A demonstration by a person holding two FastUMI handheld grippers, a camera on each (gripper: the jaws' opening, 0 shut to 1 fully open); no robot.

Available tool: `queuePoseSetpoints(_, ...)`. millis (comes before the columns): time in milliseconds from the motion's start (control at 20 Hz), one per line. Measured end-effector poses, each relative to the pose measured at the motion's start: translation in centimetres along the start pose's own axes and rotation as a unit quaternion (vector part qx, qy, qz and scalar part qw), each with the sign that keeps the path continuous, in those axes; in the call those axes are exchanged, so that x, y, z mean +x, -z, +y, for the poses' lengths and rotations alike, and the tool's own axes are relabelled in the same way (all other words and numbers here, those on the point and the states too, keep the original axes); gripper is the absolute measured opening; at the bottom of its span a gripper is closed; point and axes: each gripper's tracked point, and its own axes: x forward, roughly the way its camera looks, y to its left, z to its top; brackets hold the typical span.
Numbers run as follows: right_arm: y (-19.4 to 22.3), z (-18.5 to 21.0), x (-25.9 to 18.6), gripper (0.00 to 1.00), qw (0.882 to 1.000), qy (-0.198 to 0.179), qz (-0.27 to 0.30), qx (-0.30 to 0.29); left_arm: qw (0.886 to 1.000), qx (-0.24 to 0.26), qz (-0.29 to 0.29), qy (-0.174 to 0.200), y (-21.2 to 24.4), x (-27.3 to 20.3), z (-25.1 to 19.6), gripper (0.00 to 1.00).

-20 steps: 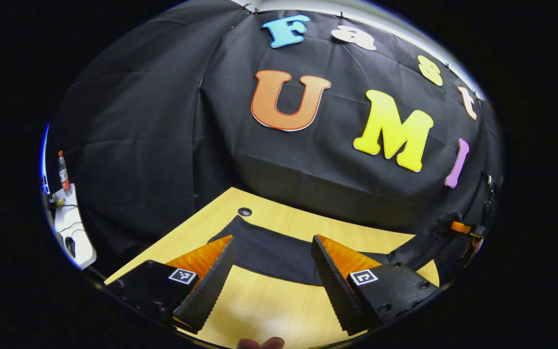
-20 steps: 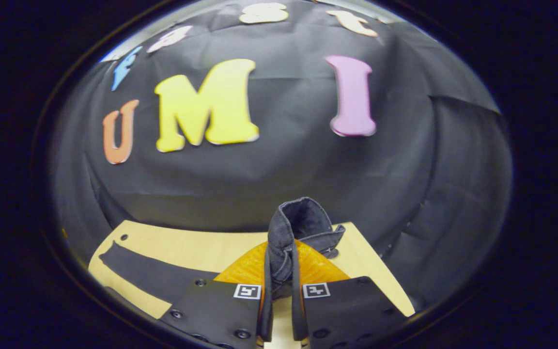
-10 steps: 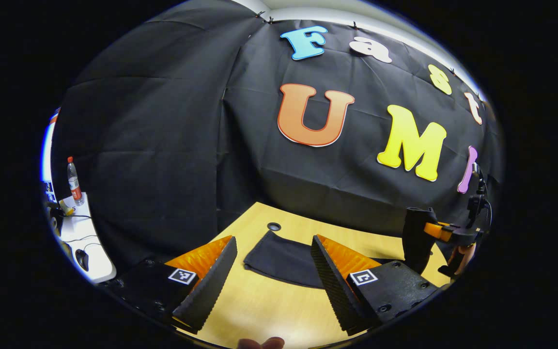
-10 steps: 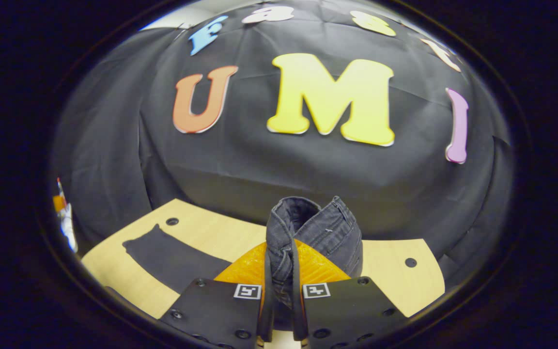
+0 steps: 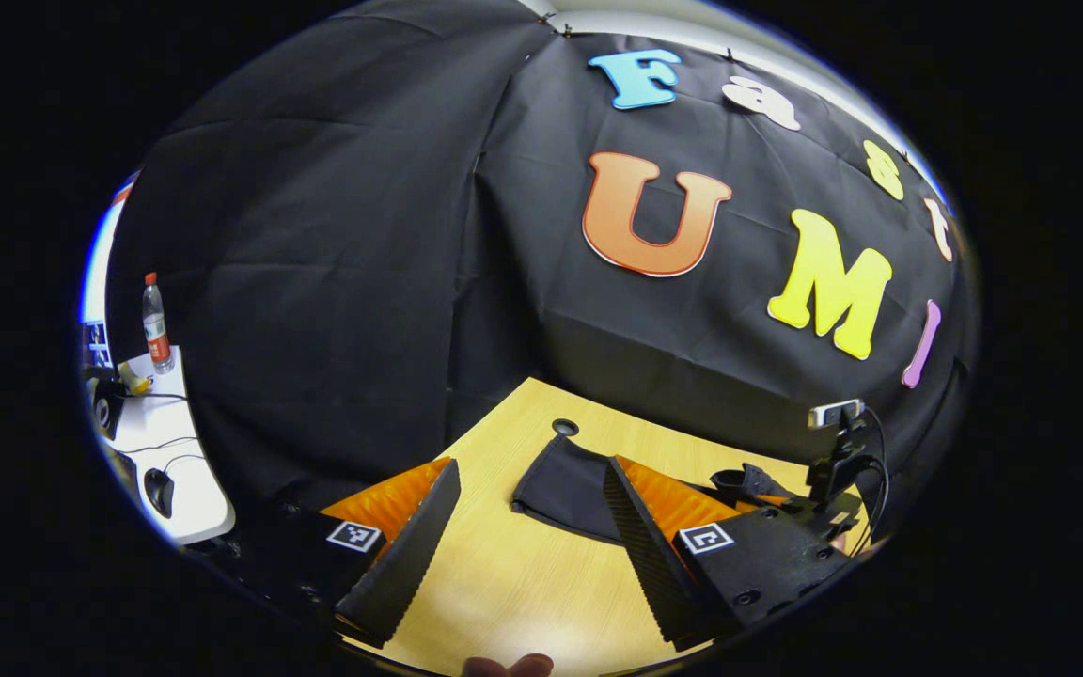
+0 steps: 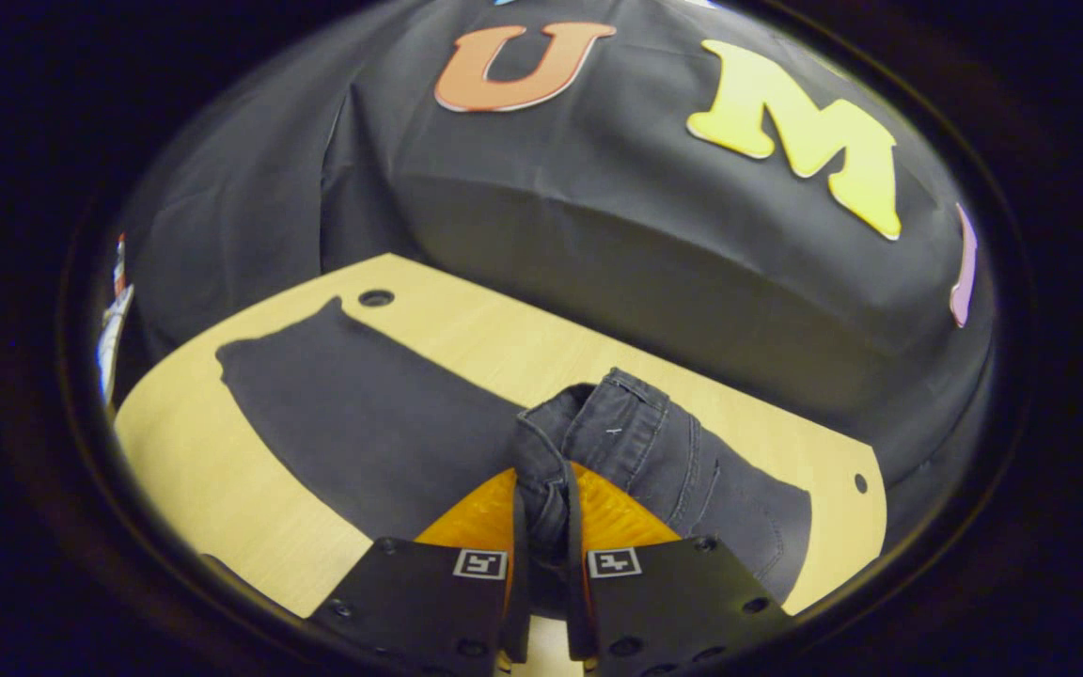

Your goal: Grasp the waist and the cuffs of the jeans and fold them to make the two legs overlap; first hold the waist and fold one-third of the jeans toward the cuffs, then hold the cuffs and fold the remaining one-third in the same direction to finish folding.

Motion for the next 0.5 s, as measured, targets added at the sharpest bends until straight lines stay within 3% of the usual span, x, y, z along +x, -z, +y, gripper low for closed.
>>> queuePoseSetpoints(100,0.5,0.0,0.1,0.12,1.000,-0.007,0.015,-0.011,1.000,-0.005,0.005,-0.004,0.2,0.2,0.8,0.99)
queuePoseSetpoints(400,1.0,2.3,-1.0,0.36,0.997,-0.068,0.022,0.026,1.000,-0.015,0.014,-0.001,0.8,1.1,1.1,0.99)
queuePoseSetpoints(500,0.4,2.5,-2.3,0.54,0.996,-0.082,0.014,0.034,0.999,-0.025,0.020,0.004,1.3,1.4,0.8,0.99)
